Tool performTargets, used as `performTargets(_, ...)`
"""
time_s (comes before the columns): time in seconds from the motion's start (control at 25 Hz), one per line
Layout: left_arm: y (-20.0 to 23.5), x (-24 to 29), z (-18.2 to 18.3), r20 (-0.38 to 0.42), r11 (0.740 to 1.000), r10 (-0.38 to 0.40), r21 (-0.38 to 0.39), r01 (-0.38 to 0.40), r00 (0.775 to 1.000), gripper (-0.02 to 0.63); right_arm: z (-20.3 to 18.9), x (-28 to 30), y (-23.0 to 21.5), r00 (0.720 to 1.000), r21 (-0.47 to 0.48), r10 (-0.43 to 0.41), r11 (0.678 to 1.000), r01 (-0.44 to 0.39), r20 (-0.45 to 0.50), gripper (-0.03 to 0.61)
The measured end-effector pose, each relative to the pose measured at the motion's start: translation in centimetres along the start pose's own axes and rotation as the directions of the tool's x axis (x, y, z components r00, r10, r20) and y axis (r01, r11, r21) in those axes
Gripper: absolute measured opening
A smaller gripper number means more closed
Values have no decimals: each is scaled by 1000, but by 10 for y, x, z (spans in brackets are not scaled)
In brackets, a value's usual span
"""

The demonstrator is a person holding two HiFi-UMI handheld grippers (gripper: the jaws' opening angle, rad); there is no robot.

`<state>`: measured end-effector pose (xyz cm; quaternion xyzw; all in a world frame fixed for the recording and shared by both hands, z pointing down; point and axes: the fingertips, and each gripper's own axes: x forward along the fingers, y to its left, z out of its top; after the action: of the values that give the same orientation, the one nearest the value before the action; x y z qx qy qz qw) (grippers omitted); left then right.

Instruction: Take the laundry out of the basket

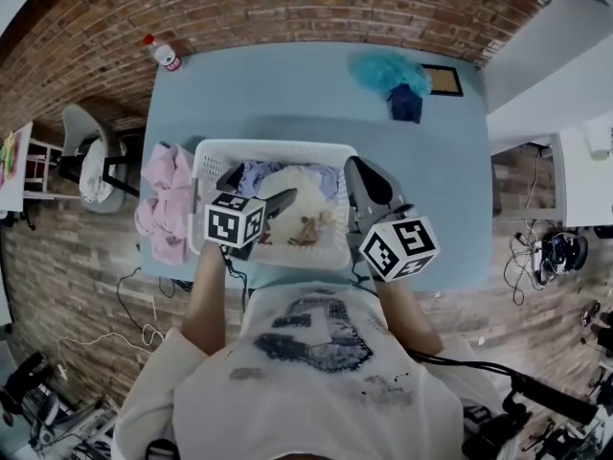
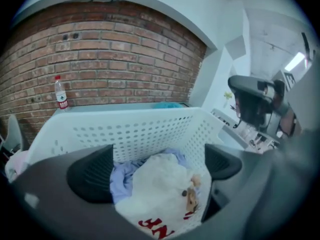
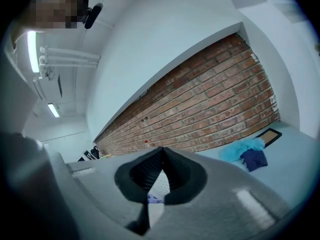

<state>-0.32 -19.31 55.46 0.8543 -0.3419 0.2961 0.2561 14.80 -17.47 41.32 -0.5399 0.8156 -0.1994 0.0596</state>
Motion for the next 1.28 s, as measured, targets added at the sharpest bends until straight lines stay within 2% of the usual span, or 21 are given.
performTargets(0.2, 6, 25, -28, -134, 1000, -5, 6, 5, 991, 584, -1, 1, -13, 1000, 16, -7, 1000, 7, -4, -2)
performTargets(0.36, 15, 48, -57, -245, 998, -8, 51, 21, 969, 584, -2, 4, -21, 1000, 30, -11, 1000, 11, -3, -2)
performTargets(0.44, 17, 54, -64, -280, 998, -17, 49, 32, 960, 586, -2, 6, -24, 1000, 37, -10, 999, 10, -3, -2)
performTargets(0.8, 22, 90, -95, -371, 996, -28, 68, 58, 928, 586, -8, 13, -43, 1000, 65, -29, 997, 30, -13, -2)
performTargets(1.04, 25, 106, -106, -398, 995, -37, 73, 72, 917, 585, -16, 21, -53, 999, 71, -44, 996, 46, -28, -2)
performTargets(1.16, 27, 111, -111, -402, 993, -6, 107, 54, 915, 586, -21, 25, -54, 998, 76, -44, 996, 46, -37, -2)
performTargets(1.28, 33, 114, -116, -422, 981, 50, 190, 34, 905, 586, -23, 27, -56, 998, 80, -47, 996, 50, -42, -2)
